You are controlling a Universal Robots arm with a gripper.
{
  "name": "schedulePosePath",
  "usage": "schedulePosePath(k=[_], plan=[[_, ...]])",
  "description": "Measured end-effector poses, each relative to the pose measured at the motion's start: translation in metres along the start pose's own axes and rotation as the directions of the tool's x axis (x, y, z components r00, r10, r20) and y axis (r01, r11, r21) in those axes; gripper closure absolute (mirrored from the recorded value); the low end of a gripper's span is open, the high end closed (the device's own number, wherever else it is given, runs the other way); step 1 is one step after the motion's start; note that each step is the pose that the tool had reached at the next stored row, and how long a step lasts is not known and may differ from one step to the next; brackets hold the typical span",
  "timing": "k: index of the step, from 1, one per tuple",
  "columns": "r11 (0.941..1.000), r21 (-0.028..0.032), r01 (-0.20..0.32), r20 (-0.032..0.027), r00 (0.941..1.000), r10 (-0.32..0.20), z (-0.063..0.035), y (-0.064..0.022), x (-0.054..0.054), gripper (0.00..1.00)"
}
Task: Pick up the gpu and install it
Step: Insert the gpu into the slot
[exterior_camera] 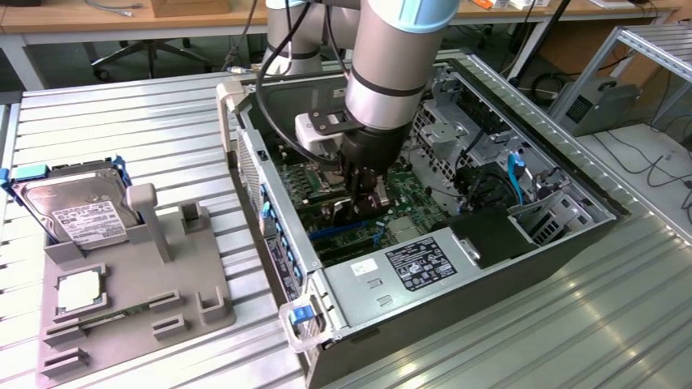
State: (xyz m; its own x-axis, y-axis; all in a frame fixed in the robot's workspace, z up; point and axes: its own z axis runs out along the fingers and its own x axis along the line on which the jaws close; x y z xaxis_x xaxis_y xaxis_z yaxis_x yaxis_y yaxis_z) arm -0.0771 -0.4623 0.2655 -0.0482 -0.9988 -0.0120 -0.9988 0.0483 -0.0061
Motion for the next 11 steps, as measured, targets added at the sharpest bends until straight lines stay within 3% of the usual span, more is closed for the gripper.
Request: schedulePosePath(k=[11], plan=[[1.0000, 0.0000, 0.000, 0.0000, 1.0000, 0.000, 0.0020, 0.0000, 0.0000, 0.73]])
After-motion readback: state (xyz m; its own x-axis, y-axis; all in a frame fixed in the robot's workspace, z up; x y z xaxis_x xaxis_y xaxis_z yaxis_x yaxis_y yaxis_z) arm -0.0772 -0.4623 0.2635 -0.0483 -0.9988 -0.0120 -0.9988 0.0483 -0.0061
